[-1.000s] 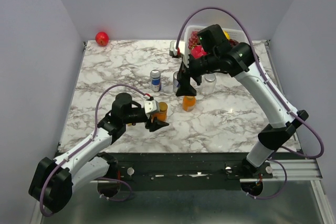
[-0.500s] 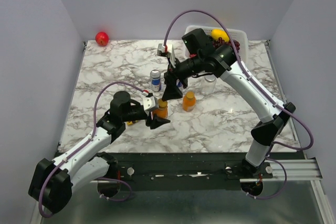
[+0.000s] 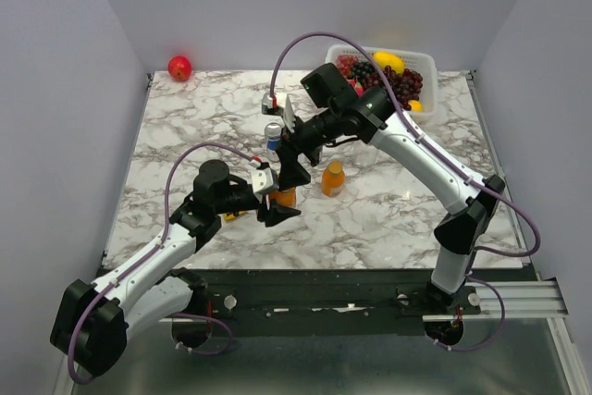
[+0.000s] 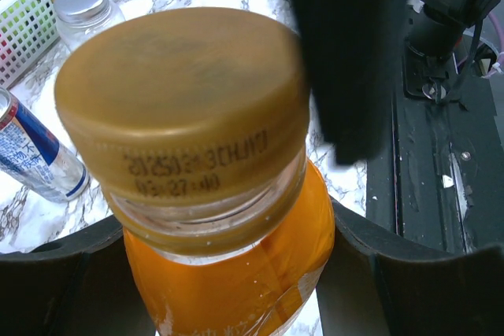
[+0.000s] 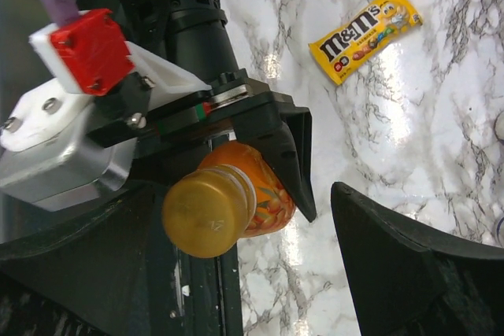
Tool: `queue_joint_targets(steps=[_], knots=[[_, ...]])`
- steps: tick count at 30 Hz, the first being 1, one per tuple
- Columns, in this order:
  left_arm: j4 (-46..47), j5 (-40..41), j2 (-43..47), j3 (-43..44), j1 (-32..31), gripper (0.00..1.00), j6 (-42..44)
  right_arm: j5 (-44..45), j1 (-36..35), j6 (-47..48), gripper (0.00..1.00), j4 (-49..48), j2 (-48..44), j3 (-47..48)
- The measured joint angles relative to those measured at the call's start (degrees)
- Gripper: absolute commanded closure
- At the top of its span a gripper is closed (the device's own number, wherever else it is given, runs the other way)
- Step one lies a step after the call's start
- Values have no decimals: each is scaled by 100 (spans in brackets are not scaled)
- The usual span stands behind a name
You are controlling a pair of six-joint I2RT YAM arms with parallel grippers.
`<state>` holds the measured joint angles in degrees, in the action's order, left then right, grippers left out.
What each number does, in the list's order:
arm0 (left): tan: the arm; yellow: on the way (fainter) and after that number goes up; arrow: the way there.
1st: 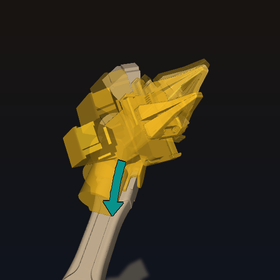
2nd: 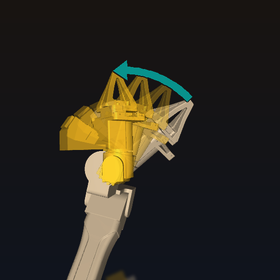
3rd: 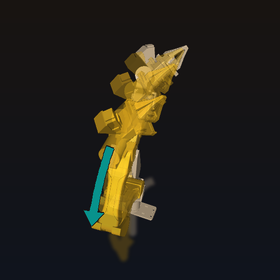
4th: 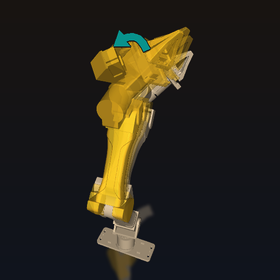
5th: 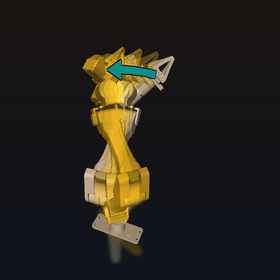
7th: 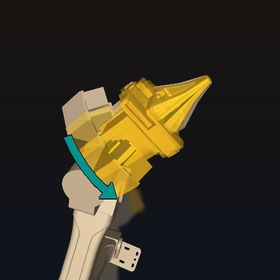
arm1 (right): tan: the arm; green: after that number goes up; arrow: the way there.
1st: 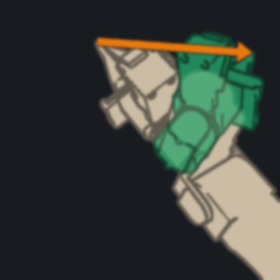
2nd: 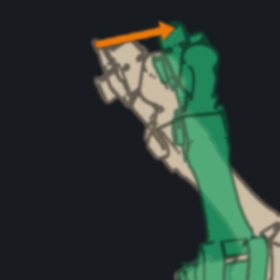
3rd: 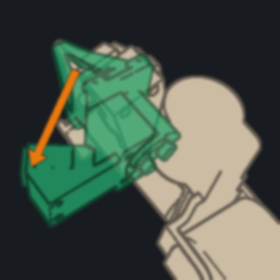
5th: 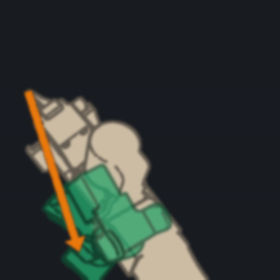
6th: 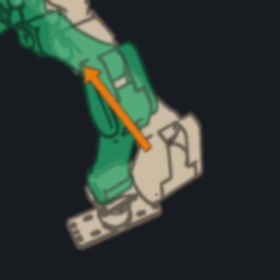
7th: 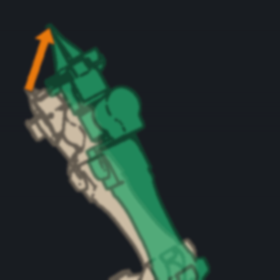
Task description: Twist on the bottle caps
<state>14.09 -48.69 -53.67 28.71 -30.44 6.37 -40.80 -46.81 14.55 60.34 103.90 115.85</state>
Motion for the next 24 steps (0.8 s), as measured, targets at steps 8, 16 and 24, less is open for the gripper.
queue_joint_targets(steps=[8,16,24], knots=[[-20,0,24,0,7,100,-4,35,-2,-79,0,22,153,37],[-20,-2,59,0,7,100,2,-72,0,-50,0,17,48,140],[-20,-2,63,0,7,100,26,-28,94,-142,0,-63,-96,138]])
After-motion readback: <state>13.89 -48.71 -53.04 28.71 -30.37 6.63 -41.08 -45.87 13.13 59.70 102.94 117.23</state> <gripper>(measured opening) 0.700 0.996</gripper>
